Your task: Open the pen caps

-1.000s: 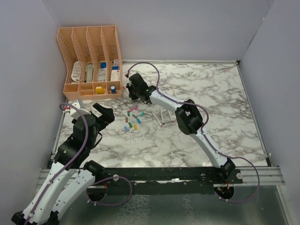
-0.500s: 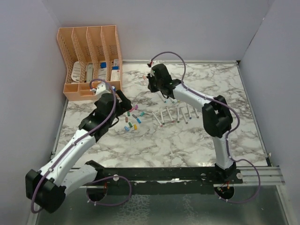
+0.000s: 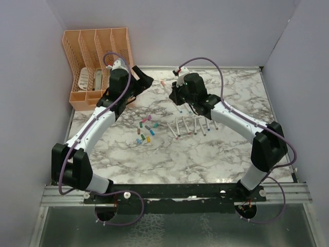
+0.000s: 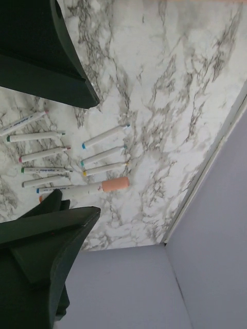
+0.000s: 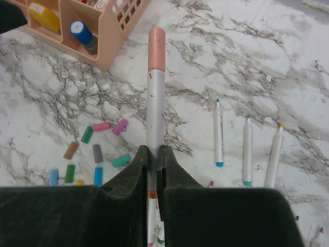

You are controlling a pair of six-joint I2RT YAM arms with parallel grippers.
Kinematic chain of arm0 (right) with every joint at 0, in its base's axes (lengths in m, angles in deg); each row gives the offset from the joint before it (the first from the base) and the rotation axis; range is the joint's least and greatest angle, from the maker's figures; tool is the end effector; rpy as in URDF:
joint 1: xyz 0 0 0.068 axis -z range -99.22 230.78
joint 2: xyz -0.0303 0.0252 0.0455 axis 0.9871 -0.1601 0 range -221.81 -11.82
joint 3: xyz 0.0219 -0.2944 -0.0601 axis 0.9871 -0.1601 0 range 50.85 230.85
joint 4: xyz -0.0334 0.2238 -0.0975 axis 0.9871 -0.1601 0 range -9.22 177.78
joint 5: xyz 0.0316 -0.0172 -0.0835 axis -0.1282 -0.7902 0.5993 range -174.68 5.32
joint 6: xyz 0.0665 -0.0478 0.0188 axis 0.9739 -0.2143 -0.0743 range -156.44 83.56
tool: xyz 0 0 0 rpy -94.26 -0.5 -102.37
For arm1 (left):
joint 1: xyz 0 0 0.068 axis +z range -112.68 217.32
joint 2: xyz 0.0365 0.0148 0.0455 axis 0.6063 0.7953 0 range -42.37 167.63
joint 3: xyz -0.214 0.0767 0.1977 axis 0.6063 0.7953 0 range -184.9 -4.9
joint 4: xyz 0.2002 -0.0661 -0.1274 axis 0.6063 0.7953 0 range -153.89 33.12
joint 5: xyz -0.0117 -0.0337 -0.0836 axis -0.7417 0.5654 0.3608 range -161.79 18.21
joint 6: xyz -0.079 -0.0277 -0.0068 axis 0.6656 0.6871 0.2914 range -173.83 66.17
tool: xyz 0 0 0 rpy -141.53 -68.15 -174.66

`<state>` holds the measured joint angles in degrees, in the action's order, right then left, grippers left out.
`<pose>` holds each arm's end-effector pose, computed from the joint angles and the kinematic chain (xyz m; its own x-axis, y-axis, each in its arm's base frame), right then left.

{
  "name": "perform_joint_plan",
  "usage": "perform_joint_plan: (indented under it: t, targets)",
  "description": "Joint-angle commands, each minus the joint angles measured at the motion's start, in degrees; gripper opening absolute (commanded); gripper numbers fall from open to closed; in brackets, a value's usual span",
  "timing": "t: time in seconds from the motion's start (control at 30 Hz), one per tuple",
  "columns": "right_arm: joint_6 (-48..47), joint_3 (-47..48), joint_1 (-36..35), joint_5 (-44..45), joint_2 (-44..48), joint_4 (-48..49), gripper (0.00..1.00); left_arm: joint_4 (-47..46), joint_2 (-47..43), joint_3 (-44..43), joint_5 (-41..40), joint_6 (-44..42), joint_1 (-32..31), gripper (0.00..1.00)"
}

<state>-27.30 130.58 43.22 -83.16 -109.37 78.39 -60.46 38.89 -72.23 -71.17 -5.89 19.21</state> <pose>0.3388 0.2582 0.3239 -0.4517 -0.1472 -0.8799 -0.5258 0.8408 0.1293 0.3351 -0.1104 0.3626 -0.4280 -0.6412 -0.6370 0.0043 0.7033 -0.7108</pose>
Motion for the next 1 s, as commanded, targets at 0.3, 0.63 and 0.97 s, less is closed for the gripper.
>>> perform_joint_plan:
  t: [0.3,0.63,0.97]
  targets:
    - [-0.02,-2.91,-0.41,-6.00,3.89,0.70,0.01,-8.34,5.58,-0.71,14.54,4.09,-0.30,0.70]
    - [0.46,-2.84,-0.92,-9.56,4.51,1.38,0.02,-9.46,9.29,-1.62,16.57,4.43,-1.03,0.64]
    - [0.10,-3.63,-1.46,-10.65,5.98,1.21,0.01,-10.47,11.42,-2.26,17.06,4.87,-1.49,0.56]
